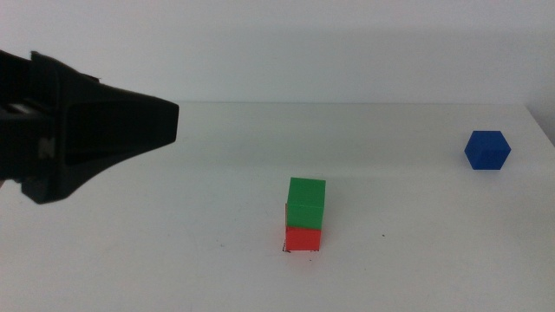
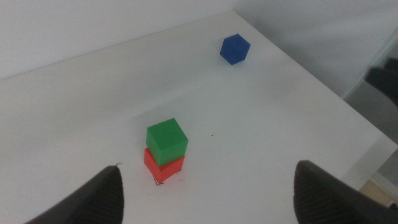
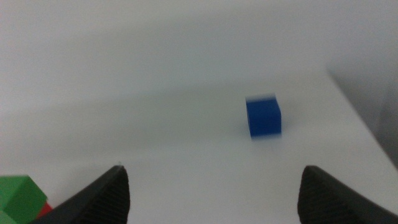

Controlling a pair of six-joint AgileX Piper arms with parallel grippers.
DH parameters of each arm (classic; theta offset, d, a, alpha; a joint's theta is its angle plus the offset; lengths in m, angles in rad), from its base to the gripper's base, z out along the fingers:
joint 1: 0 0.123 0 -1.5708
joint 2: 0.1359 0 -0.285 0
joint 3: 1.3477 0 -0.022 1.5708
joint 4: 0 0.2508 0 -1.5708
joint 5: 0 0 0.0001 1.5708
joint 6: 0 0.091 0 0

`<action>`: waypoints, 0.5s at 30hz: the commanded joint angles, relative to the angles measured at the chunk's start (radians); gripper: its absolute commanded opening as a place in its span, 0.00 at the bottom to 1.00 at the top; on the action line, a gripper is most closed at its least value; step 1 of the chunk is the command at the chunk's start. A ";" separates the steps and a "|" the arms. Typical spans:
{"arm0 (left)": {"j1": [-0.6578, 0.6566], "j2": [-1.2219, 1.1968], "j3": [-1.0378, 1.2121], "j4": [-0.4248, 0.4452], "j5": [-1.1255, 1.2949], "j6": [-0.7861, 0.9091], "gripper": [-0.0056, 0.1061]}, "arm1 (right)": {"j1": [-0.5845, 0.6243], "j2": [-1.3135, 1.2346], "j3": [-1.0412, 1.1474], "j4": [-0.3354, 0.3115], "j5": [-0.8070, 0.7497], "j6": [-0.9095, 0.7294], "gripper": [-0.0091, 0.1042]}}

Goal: Stack red cubes first, then green, then blue cubes in a specific spot.

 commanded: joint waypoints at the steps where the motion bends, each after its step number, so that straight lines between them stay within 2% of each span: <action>1: 0.002 0.000 -0.002 0.006 -0.014 0.000 0.89 | -0.008 0.214 -0.154 -0.012 0.154 0.010 0.90; 6: 0.002 -0.013 -0.003 0.006 -0.018 0.000 0.89 | -0.008 0.562 -0.390 -0.011 0.199 0.029 0.90; 9: 0.002 -0.013 -0.003 0.006 -0.022 0.000 0.89 | -0.008 0.727 -0.487 -0.011 0.204 -0.048 0.90; 12: 0.002 -0.013 -0.003 0.006 -0.036 0.000 0.89 | -0.033 0.917 -0.648 -0.017 0.337 -0.067 0.90; 15: 0.002 -0.013 -0.003 0.006 -0.047 0.000 0.89 | -0.082 1.114 -0.872 0.012 0.464 -0.157 0.90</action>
